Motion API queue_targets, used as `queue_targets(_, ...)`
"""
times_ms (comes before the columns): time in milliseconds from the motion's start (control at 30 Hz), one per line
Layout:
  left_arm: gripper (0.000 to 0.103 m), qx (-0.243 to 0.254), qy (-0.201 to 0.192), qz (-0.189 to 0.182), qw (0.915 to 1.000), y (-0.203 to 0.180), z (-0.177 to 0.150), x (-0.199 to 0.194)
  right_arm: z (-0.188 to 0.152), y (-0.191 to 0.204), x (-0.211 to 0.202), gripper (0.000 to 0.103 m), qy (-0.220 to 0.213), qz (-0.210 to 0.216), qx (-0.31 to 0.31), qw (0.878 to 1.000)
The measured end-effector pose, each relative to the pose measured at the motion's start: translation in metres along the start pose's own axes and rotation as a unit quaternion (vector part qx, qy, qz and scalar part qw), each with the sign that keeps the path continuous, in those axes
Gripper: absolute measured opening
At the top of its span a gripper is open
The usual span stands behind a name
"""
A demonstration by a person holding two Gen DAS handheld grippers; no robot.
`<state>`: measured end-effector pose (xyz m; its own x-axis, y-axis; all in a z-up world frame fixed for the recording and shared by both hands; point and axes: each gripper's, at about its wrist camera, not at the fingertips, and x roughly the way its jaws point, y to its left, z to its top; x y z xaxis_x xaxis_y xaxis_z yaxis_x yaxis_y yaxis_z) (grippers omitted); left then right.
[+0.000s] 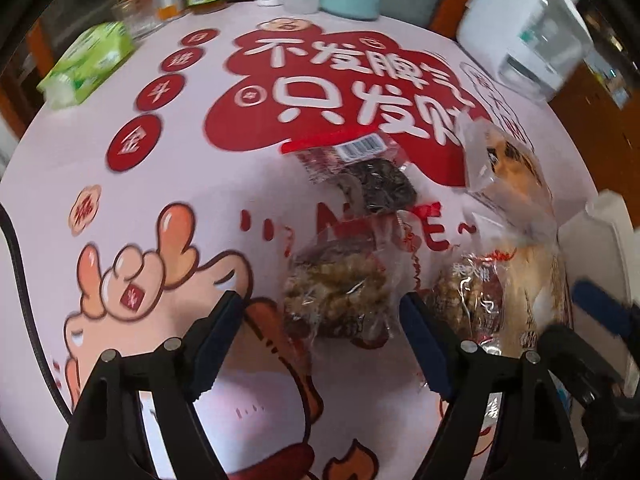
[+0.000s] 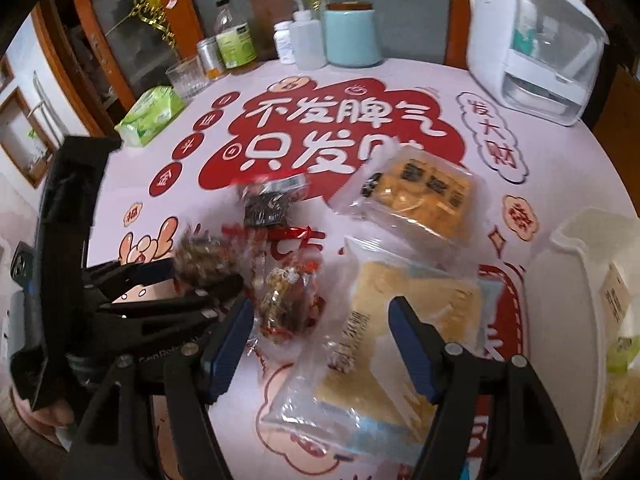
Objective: Organize snacks
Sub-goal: 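Grasp a nut bag with the left tool while the right tool grasps a red-labelled nut bag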
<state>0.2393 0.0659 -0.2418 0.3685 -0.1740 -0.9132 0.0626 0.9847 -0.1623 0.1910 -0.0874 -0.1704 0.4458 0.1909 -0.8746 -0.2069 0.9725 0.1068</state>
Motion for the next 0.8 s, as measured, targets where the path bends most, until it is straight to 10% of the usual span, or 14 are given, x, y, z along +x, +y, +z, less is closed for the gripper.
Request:
queue_targets(100, 0.047, 0.019, -0.01, -0.002, 0.9998, -0.001, 0.001, -0.002, 0.002, 0.006, 0.007, 0.071, 0.005, 0.0, -0.016, 1.0)
queue_targets(567, 0.045, -0.041, -0.004, -0.022, 0.9989, 0.05, -0.011, -0.017, 0.011, 0.04, 0.049, 0.07, 0.035, -0.029, -0.073, 0.996)
queue_targets(667, 0.045, -0.054, -0.005, -0.023, 0.9983, 0.061, -0.016, -0.022, 0.006, 0.05, 0.06, 0.038, 0.055, -0.014, -0.099, 0.994)
queue_targets(800, 0.045, -0.061, -0.012, -0.026, 0.9977, 0.068, -0.021, -0.032, 0.001, 0.056, 0.057, 0.035, 0.051, 0.004, -0.092, 0.994)
